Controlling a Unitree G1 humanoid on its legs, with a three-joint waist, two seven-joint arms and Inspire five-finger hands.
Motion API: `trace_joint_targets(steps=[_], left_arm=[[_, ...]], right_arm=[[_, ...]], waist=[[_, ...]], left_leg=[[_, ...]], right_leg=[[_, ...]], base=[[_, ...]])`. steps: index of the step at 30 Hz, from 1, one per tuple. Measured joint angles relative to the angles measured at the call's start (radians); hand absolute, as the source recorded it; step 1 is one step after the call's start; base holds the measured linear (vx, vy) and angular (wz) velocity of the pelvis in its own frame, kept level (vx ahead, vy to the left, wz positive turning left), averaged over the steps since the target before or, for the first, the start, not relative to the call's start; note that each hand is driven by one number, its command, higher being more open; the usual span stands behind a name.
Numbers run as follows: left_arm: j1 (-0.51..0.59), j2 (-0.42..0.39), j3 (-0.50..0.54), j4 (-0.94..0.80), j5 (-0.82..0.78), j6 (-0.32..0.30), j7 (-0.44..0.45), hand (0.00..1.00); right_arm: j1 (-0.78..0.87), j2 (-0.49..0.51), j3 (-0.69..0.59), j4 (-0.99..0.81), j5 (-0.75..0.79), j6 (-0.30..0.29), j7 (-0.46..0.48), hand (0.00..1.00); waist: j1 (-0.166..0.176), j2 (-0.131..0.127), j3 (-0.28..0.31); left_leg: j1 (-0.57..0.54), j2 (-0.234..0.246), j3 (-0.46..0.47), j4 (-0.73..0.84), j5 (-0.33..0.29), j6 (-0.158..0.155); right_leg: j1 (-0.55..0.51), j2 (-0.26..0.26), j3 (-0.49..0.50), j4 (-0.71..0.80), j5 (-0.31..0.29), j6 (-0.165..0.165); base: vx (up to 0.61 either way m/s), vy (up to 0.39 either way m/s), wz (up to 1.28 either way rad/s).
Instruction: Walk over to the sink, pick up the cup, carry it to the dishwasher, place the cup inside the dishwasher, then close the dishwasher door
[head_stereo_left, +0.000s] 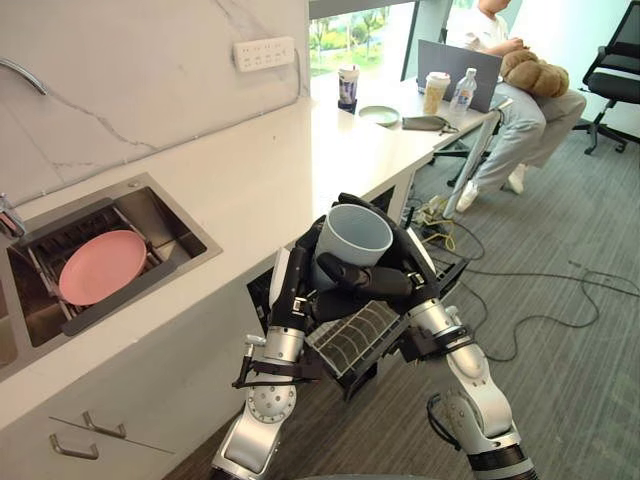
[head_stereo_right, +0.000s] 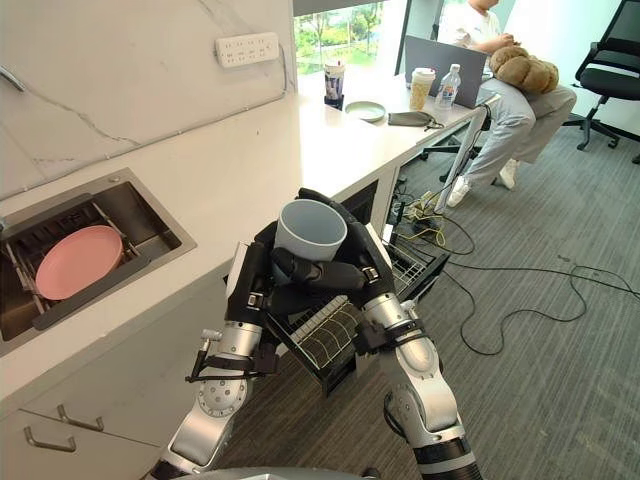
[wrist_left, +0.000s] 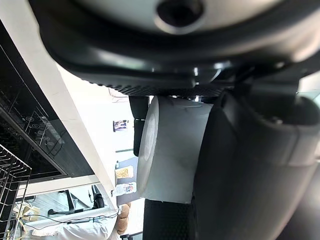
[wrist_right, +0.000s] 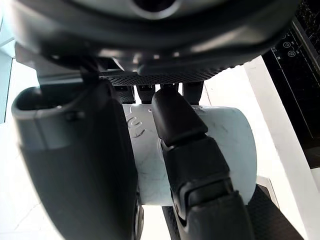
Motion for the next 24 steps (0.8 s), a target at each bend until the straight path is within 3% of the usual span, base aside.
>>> trace_joint_targets(steps=[7,8,24], left_arm=[[0.004,0.0,-0.01,0.0,-0.008,0.0,0.021,0.0],[0.005,0.001,-0.011,0.0,-0.017,0.001,0.021,1.0],[0.028,0.001,0.025,-0.002,-0.066,0.002,0.041,1.0]], right_arm=[[0.0,0.0,0.006,0.0,-0.005,0.0,-0.006,0.0],[0.0,0.001,0.009,0.0,-0.007,0.0,-0.01,0.0],[0.011,0.054,-0.031,0.041,0.049,0.001,-0.079,0.0]], waist=[[-0.001,0.0,0.0],[-0.001,0.0,0.0],[-0.003,-0.001,0.0]], left_leg=[[0.0,0.0,0.0,-0.002,0.001,0.0],[0.0,0.0,0.0,-0.002,0.001,0.0],[0.002,-0.001,0.002,-0.015,0.008,0.0]], right_leg=[[-0.001,0.0,0.0,0.0,0.0,0.001],[-0.001,0.0,0.0,0.0,-0.001,0.001],[-0.008,0.0,0.002,0.002,-0.001,0.001]], base=[[0.0,0.0,0.0],[0.0,0.0,0.0],[0.0,-0.003,0.0]])
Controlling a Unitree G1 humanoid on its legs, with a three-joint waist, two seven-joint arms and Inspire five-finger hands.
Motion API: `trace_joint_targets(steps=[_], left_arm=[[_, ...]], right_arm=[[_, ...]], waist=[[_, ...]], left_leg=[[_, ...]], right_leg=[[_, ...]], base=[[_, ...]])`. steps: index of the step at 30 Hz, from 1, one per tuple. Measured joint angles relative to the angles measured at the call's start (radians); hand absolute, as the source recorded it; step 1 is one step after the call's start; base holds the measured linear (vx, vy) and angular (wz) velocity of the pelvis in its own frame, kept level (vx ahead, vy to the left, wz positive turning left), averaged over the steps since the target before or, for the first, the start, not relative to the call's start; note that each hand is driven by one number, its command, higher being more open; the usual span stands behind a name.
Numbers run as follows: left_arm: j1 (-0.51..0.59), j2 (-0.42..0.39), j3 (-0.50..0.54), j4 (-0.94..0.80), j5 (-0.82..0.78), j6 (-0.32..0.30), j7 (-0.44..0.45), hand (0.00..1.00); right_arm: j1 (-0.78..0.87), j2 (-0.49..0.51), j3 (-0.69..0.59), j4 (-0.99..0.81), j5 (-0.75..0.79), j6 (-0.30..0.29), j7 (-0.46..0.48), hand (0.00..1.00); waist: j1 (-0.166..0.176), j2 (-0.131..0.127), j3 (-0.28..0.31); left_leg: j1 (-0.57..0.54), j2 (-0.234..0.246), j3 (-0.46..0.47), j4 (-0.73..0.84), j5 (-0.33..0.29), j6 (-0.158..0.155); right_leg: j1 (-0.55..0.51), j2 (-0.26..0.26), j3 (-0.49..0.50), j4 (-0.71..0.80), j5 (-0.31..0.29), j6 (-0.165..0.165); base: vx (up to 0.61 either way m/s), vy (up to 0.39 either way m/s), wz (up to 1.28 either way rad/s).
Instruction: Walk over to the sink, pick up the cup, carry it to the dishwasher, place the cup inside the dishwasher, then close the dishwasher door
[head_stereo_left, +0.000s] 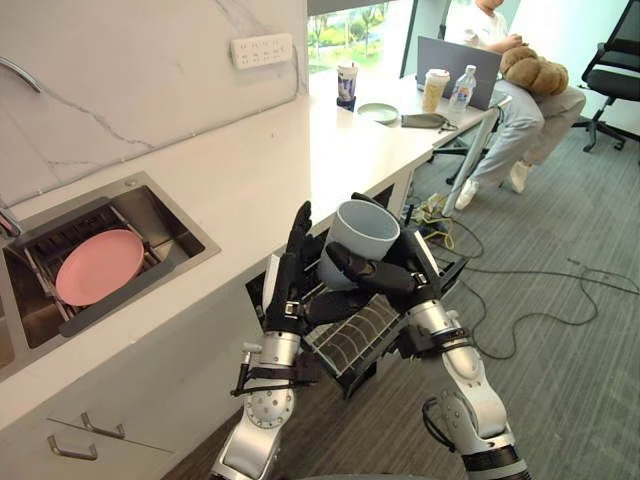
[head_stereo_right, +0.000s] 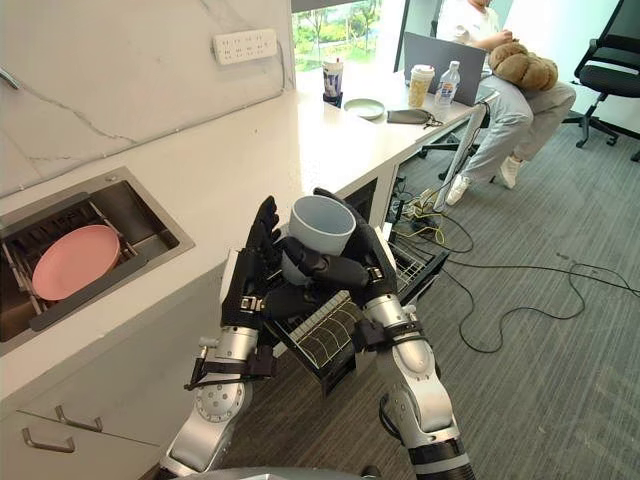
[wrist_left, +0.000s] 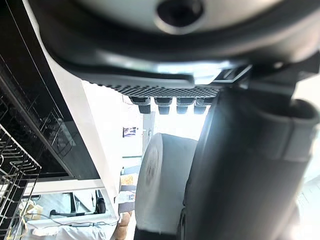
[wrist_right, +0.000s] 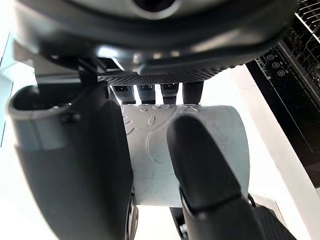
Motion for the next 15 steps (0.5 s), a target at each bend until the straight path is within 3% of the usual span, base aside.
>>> trace_joint_targets(steps=[10,15], left_arm=[[0.017,-0.004,0.013,0.0,-0.021,-0.001,0.001,1.0],[0.024,-0.009,0.086,0.0,-0.096,-0.002,0.018,1.0]], right_arm=[[0.025,0.052,-0.055,0.015,0.111,-0.003,-0.046,0.0],[0.033,0.065,-0.149,0.04,0.128,-0.028,-0.085,0.0]], waist=[[-0.001,-0.001,0.0],[-0.004,-0.001,0.001]], left_leg=[[0.0,-0.001,-0.003,-0.001,0.001,0.0],[-0.001,-0.001,-0.006,-0.001,0.002,0.0]], right_leg=[[0.002,-0.001,-0.004,0.0,0.0,0.0],[0.002,-0.001,-0.007,0.0,-0.001,0.001]], base=[[0.0,0.0,0.0],[0.0,0.0,0.0]])
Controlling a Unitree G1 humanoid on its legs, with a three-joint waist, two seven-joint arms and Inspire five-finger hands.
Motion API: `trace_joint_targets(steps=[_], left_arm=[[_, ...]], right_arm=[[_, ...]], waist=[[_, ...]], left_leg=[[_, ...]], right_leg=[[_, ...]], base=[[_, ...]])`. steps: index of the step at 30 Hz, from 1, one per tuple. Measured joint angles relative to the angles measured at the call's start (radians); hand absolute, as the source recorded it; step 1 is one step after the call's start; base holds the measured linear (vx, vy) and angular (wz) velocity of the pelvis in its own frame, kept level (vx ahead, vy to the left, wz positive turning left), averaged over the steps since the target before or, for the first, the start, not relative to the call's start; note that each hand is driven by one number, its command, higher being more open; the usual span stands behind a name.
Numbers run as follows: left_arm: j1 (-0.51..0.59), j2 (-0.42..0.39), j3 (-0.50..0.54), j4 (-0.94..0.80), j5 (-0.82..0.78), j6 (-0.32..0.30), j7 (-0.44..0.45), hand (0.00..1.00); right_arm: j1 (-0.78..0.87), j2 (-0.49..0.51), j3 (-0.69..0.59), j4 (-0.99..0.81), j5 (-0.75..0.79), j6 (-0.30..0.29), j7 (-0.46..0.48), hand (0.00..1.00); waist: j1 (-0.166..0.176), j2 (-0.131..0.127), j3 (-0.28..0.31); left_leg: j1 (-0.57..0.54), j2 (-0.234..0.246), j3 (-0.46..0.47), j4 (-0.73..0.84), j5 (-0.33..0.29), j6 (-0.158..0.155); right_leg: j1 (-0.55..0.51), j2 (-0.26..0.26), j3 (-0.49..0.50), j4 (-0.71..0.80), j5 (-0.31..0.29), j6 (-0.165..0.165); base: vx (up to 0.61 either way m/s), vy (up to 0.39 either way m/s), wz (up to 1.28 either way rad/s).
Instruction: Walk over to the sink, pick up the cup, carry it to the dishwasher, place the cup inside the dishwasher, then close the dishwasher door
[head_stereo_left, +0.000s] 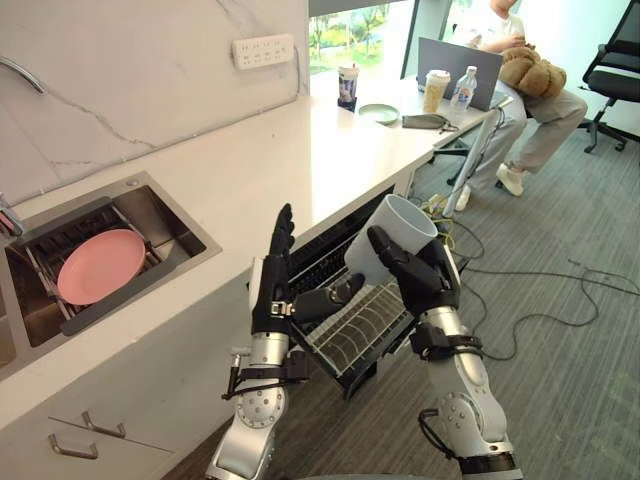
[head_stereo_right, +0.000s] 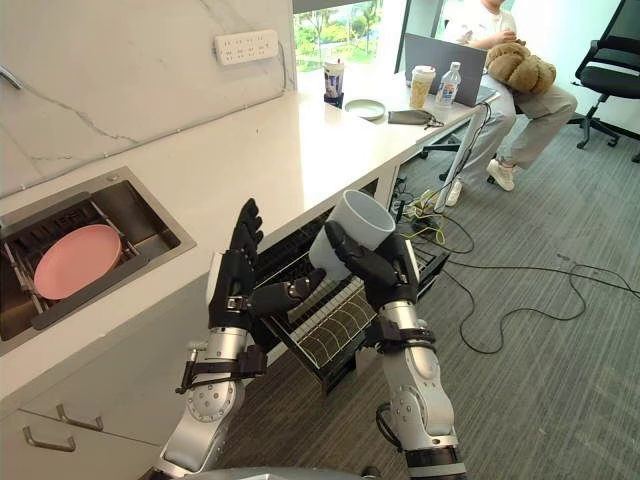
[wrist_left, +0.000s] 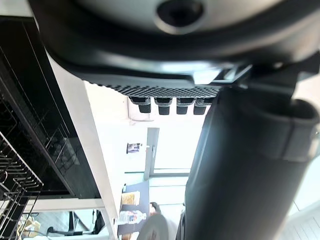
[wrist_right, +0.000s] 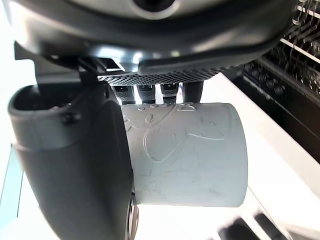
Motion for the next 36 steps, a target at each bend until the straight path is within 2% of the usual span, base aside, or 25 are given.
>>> trace_joint_targets(steps=[4,8,10,13,18,21,25,29,35,36], left_arm=[[0.028,-0.001,0.041,0.0,-0.101,-0.002,-0.066,1.0],[0.067,0.001,0.035,0.002,-0.219,0.0,-0.236,1.0],[0.083,0.009,0.001,0.004,-0.278,0.003,-0.347,1.0],[0.087,0.02,-0.048,0.012,-0.294,0.009,-0.43,1.0],[0.087,0.033,-0.095,0.076,-0.295,0.04,-0.501,1.0],[0.088,0.053,-0.104,0.087,-0.299,0.091,-0.537,1.0],[0.088,0.062,-0.1,0.155,-0.312,0.144,-0.54,1.0],[0.117,0.077,-0.073,0.298,-0.269,0.184,-0.419,1.0],[0.175,0.084,0.075,0.443,-0.198,0.184,-0.307,1.0],[0.177,0.086,0.1,0.487,-0.182,0.184,-0.284,1.0]], right_arm=[[0.0,0.0,-0.074,0.0,0.012,-0.013,-0.025,0.0],[0.0,-0.002,-0.131,0.0,0.013,-0.019,-0.06,0.0],[0.0,-0.005,-0.158,0.0,0.011,-0.019,-0.078,0.0],[0.0,-0.012,-0.179,0.0,-0.002,-0.019,-0.083,0.0],[0.0,-0.044,-0.185,0.005,-0.036,-0.003,-0.078,0.0],[0.0,-0.062,-0.185,0.038,-0.103,0.025,-0.066,0.0],[-0.001,-0.093,-0.181,0.109,-0.157,0.081,-0.02,0.0],[-0.002,-0.133,-0.181,0.232,-0.217,0.136,0.018,0.0],[-0.048,-0.173,-0.153,0.391,-0.319,0.152,0.042,0.0],[-0.061,-0.178,-0.149,0.417,-0.343,0.156,0.048,0.0]], waist=[[0.0,-0.001,0.001],[-0.001,-0.005,0.003],[-0.003,-0.006,0.003],[-0.007,-0.006,0.004],[-0.021,-0.009,0.006],[-0.021,-0.011,0.007],[-0.018,-0.012,0.007],[-0.018,-0.01,0.01],[-0.009,-0.01,0.033],[0.0,-0.01,0.036]], left_leg=[[-0.002,-0.001,-0.003,0.0,0.0,0.0],[-0.008,-0.002,-0.006,0.0,0.001,0.001],[-0.013,-0.002,-0.008,0.0,0.001,0.001],[-0.018,-0.003,-0.011,0.0,0.001,0.001],[-0.019,-0.003,-0.014,0.001,0.001,0.001],[-0.018,-0.004,-0.017,0.001,0.001,0.002],[-0.019,-0.006,-0.022,0.001,0.002,0.003],[-0.024,-0.008,-0.039,0.001,0.006,0.005],[-0.038,-0.015,-0.081,0.0,0.02,0.007],[-0.045,-0.017,-0.093,0.0,0.023,0.009]], right_leg=[[0.0,-0.001,-0.004,0.0,0.0,0.0],[-0.003,-0.003,-0.008,-0.001,-0.001,0.001],[-0.006,-0.004,-0.011,-0.002,-0.001,0.002],[-0.007,-0.005,-0.015,-0.005,0.0,0.004],[-0.007,-0.008,-0.018,-0.006,0.001,0.004],[-0.003,-0.009,-0.021,-0.006,0.0,0.005],[-0.001,-0.012,-0.026,-0.006,0.0,0.007],[0.001,-0.013,-0.041,-0.006,-0.002,0.009],[0.011,-0.015,-0.083,-0.007,-0.004,0.012],[0.011,-0.017,-0.095,-0.007,-0.004,0.012]], base=[[0.0,0.0,0.01],[0.0,0.0,0.02],[0.0,0.0,0.02],[0.0,-0.005,0.04],[0.0,-0.002,0.01],[-0.04,-0.016,0.03],[-0.03,-0.009,0.04],[-0.01,-0.014,0.11],[-0.03,-0.013,0.22],[-0.04,0.0,0.33]])
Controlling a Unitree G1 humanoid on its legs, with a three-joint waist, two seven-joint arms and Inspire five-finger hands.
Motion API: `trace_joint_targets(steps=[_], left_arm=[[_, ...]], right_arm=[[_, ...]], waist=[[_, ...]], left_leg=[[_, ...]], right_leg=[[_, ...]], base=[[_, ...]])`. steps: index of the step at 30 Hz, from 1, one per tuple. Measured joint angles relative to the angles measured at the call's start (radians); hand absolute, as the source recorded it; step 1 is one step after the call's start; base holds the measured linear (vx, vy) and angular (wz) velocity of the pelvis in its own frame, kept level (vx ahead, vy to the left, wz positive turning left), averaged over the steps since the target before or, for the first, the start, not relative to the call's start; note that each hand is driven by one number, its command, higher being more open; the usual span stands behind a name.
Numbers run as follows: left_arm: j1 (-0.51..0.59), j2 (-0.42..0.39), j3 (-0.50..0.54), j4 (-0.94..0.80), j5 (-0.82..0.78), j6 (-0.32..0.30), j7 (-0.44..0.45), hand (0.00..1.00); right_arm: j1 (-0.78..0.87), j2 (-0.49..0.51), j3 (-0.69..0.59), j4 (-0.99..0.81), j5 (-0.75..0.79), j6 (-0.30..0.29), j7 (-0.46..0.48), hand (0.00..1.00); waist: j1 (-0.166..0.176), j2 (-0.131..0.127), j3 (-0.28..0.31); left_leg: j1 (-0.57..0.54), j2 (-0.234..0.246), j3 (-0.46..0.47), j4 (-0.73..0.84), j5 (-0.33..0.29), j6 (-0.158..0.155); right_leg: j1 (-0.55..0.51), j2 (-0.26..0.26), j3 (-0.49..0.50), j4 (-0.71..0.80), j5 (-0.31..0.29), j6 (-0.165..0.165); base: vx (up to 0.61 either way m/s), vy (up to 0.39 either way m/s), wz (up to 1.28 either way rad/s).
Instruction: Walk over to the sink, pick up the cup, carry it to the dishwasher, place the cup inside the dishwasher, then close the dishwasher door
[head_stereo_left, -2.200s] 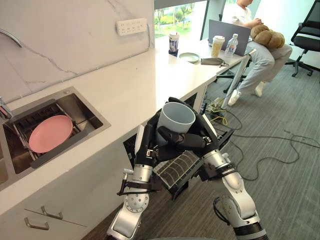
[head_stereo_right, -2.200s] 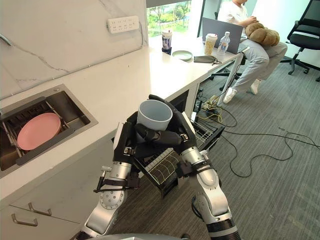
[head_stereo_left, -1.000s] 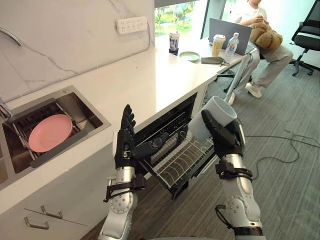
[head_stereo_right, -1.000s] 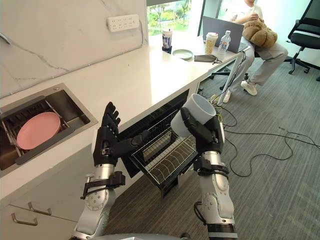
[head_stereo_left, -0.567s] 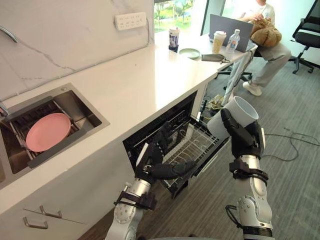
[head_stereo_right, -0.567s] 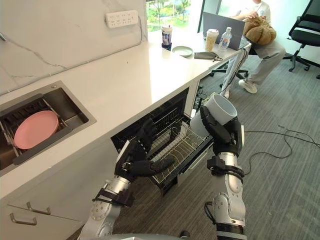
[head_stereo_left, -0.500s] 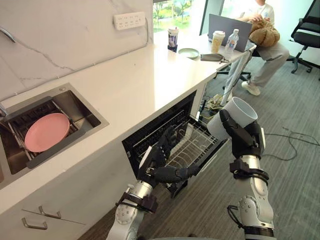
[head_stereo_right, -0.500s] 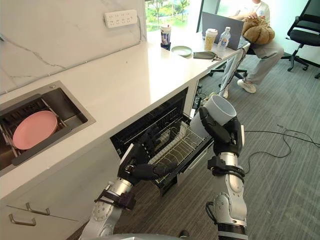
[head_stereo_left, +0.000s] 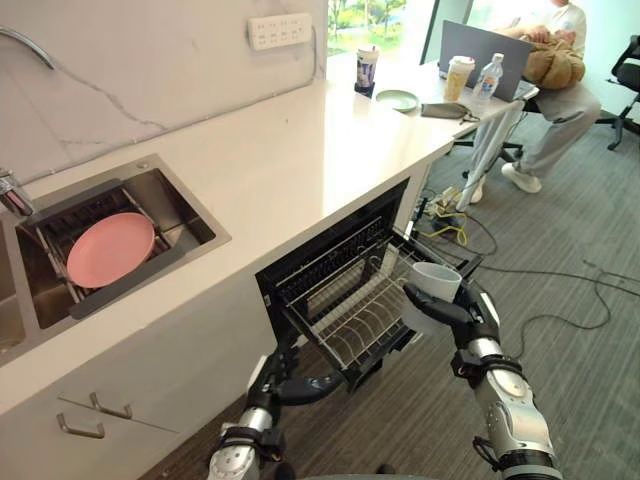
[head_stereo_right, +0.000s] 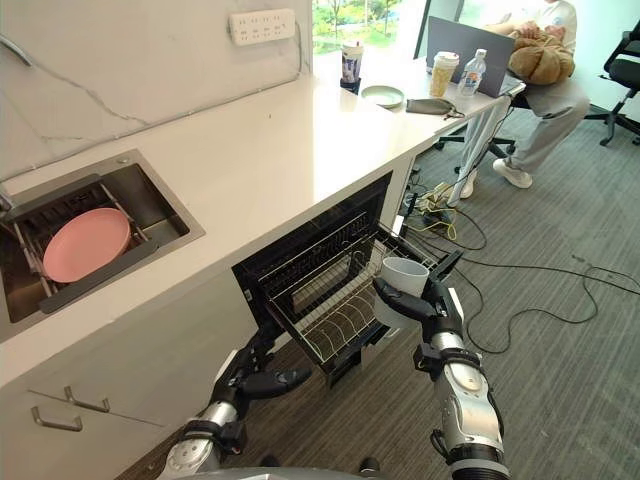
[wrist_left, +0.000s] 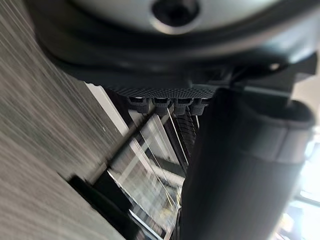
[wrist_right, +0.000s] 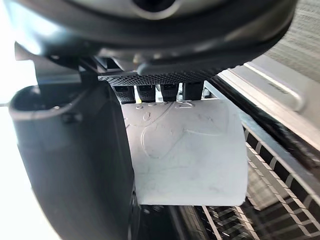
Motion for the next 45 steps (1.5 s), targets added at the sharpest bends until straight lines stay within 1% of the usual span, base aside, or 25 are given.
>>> trace_joint_targets(steps=[1,4,6,7,9,11,13,15,16,17,18,21,22,23,25,26,27,29,31,34,35,38,41,45], left_arm=[[0.0,0.001,0.027,0.039,0.018,0.0,0.025,1.0],[0.001,-0.003,0.082,0.107,0.029,-0.006,0.055,1.0],[0.003,-0.006,0.147,0.175,0.045,-0.011,0.072,1.0],[0.005,-0.006,0.157,0.188,0.049,-0.011,0.074,1.0],[0.022,-0.005,0.181,0.214,0.068,-0.014,0.091,1.0],[0.037,-0.008,0.191,0.217,0.088,-0.021,0.096,1.0],[0.04,-0.011,0.191,0.222,0.093,-0.027,0.098,1.0],[0.026,-0.017,0.196,0.241,0.105,-0.037,0.098,1.0],[0.02,-0.018,0.199,0.249,0.105,-0.038,0.098,1.0],[0.011,-0.018,0.204,0.263,0.105,-0.038,0.098,1.0],[0.008,-0.021,0.213,0.276,0.105,-0.04,0.097,1.0],[0.005,-0.022,0.227,0.301,0.105,-0.041,0.096,1.0],[0.0,-0.024,0.23,0.303,0.105,-0.044,0.096,1.0],[-0.001,-0.024,0.23,0.303,0.105,-0.045,0.096,1.0],[-0.02,-0.024,0.23,0.303,0.103,-0.048,0.093,1.0],[-0.026,-0.025,0.23,0.303,0.103,-0.048,0.092,1.0],[-0.039,-0.029,0.231,0.303,0.103,-0.049,0.091,1.0],[-0.051,-0.034,0.234,0.303,0.103,-0.049,0.091,1.0],[-0.066,-0.036,0.234,0.301,0.102,-0.05,0.091,1.0],[-0.093,-0.035,0.233,0.291,0.089,-0.048,0.092,1.0],[-0.108,-0.033,0.233,0.285,0.082,-0.043,0.091,1.0],[-0.122,-0.03,0.232,0.269,0.078,-0.037,0.089,1.0],[-0.123,-0.03,0.227,0.245,0.058,-0.031,0.089,1.0],[-0.123,-0.017,0.203,0.245,0.044,-0.026,0.09,1.0]], right_arm=[[-0.014,-0.01,0.004,0.021,-0.02,0.001,0.0,0.0],[-0.064,-0.036,0.025,0.077,-0.046,0.003,0.005,0.0],[-0.131,-0.053,0.039,0.159,-0.07,0.008,0.013,0.0],[-0.146,-0.058,0.041,0.179,-0.073,0.01,0.014,0.0],[-0.193,-0.09,0.049,0.24,-0.075,0.025,0.021,0.0],[-0.246,-0.124,0.068,0.293,-0.075,0.043,0.036,0.0],[-0.299,-0.149,0.069,0.358,-0.074,0.054,0.047,0.0],[-0.377,-0.195,0.077,0.478,-0.073,0.082,0.081,0.0],[-0.391,-0.205,0.077,0.504,-0.073,0.084,0.09,0.0],[-0.413,-0.221,0.08,0.544,-0.073,0.088,0.104,0.0],[-0.428,-0.231,0.085,0.567,-0.074,0.089,0.117,0.0],[-0.466,-0.242,0.091,0.595,-0.076,0.098,0.153,0.0],[-0.513,-0.258,0.108,0.632,-0.076,0.103,0.175,0.0],[-0.522,-0.26,0.108,0.641,-0.077,0.104,0.178,0.0],[-0.59,-0.282,0.108,0.7,-0.081,0.108,0.199,0.0],[-0.606,-0.29,0.108,0.714,-0.083,0.108,0.204,0.0],[-0.635,-0.308,0.108,0.736,-0.097,0.108,0.214,0.0],[-0.685,-0.324,0.108,0.773,-0.116,0.109,0.229,0.0],[-0.73,-0.343,0.109,0.799,-0.119,0.11,0.235,0.0],[-0.802,-0.373,0.11,0.815,-0.137,0.135,0.247,0.0],[-0.835,-0.391,0.109,0.837,-0.147,0.144,0.247,0.0],[-0.876,-0.418,0.108,0.863,-0.158,0.172,0.238,0.0],[-0.912,-0.435,0.105,0.893,-0.172,0.195,0.228,0.0],[-0.933,-0.438,0.104,0.918,-0.195,0.208,0.225,0.0]], waist=[[0.012,0.0,0.009],[0.032,0.001,0.036],[0.051,0.0,0.058],[0.058,0.001,0.06],[0.084,0.002,0.063],[0.098,0.001,0.077],[0.106,0.002,0.09],[0.124,0.002,0.108],[0.127,0.002,0.113],[0.14,0.002,0.123],[0.148,0.001,0.132],[0.149,0.003,0.147],[0.152,0.004,0.166],[0.153,0.004,0.169],[0.157,0.009,0.198],[0.164,0.011,0.207],[0.18,0.016,0.224],[0.189,0.024,0.241],[0.202,0.031,0.265],[0.219,0.036,0.296],[0.228,0.038,0.316],[0.249,0.042,0.344],[0.256,0.056,0.371],[0.263,0.072,0.382]], left_leg=[[-0.009,-0.004,-0.017,0.0,0.006,0.002],[-0.026,-0.01,-0.054,0.0,0.02,0.004],[-0.038,-0.016,-0.088,0.0,0.032,0.006],[-0.042,-0.017,-0.093,0.0,0.034,0.006],[-0.055,-0.026,-0.122,0.0,0.042,0.009],[-0.059,-0.032,-0.134,0.0,0.046,0.012],[-0.072,-0.039,-0.151,0.0,0.054,0.016],[-0.085,-0.047,-0.173,0.0,0.063,0.017],[-0.088,-0.048,-0.177,0.0,0.066,0.018],[-0.092,-0.05,-0.184,0.0,0.068,0.019],[-0.093,-0.053,-0.189,0.0,0.071,0.022],[-0.1,-0.058,-0.199,0.0,0.074,0.024],[-0.103,-0.062,-0.206,0.0,0.077,0.025],[-0.105,-0.062,-0.208,0.0,0.078,0.025],[-0.117,-0.066,-0.229,0.0,0.087,0.023],[-0.12,-0.066,-0.231,0.0,0.089,0.022],[-0.126,-0.065,-0.235,0.0,0.093,0.022],[-0.142,-0.067,-0.247,0.0,0.1,0.022],[-0.153,-0.065,-0.256,0.0,0.106,0.023],[-0.184,-0.063,-0.273,0.001,0.115,0.022],[-0.194,-0.064,-0.282,0.001,0.12,0.021],[-0.214,-0.064,-0.29,0.002,0.125,0.021],[-0.231,-0.066,-0.301,0.002,0.132,0.022],[-0.25,-0.067,-0.312,0.002,0.137,0.021]], right_leg=[[0.001,-0.003,-0.019,0.0,0.0,0.001],[0.004,-0.006,-0.056,-0.001,0.001,0.002],[0.01,-0.009,-0.09,-0.001,0.0,0.003],[0.01,-0.01,-0.095,-0.001,0.001,0.003],[0.012,-0.015,-0.121,-0.001,0.0,0.007],[0.015,-0.02,-0.133,-0.001,0.001,0.01],[0.013,-0.024,-0.151,-0.001,0.003,0.013],[0.011,-0.029,-0.172,-0.001,0.006,0.016],[0.01,-0.029,-0.177,-0.001,0.007,0.016],[0.01,-0.03,-0.183,-0.001,0.007,0.017],[0.011,-0.032,-0.188,0.0,0.008,0.017],[0.011,-0.035,-0.2,0.0,0.008,0.018],[0.011,-0.037,-0.207,0.0,0.009,0.019],[0.01,-0.038,-0.209,0.0,0.009,0.019],[0.009,-0.038,-0.23,0.001,0.01,0.019],[0.008,-0.037,-0.232,0.001,0.01,0.018],[0.003,-0.036,-0.234,0.001,0.012,0.017],[-0.005,-0.035,-0.249,0.001,0.013,0.015],[-0.013,-0.034,-0.257,0.003,0.014,0.015],[-0.037,-0.032,-0.271,0.011,0.014,0.014],[-0.043,-0.031,-0.281,0.014,0.014,0.013],[-0.062,-0.033,-0.288,0.023,0.012,0.011],[-0.076,-0.035,-0.299,0.033,0.009,0.011],[-0.094,-0.038,-0.309,0.048,0.002,0.009]], base=[[-0.04,0.002,0.39],[-0.04,0.009,0.43],[-0.04,0.014,0.43],[-0.02,0.021,0.34],[0.0,0.028,0.36],[0.0,0.03,0.28],[-0.02,0.045,0.27],[-0.01,0.042,0.28],[0.0,0.032,0.26],[0.01,0.03,0.18],[0.02,0.028,0.15],[0.02,0.022,0.14],[0.02,0.023,0.1],[0.01,0.023,0.19],[0.0,0.016,0.24],[-0.01,0.016,0.17],[-0.01,0.014,0.09],[0.0,0.013,0.18],[0.0,0.011,0.16],[0.01,0.002,0.16],[0.0,0.001,0.15],[0.01,0.001,0.11],[0.01,0.002,0.12],[0.01,-0.001,0.09]])
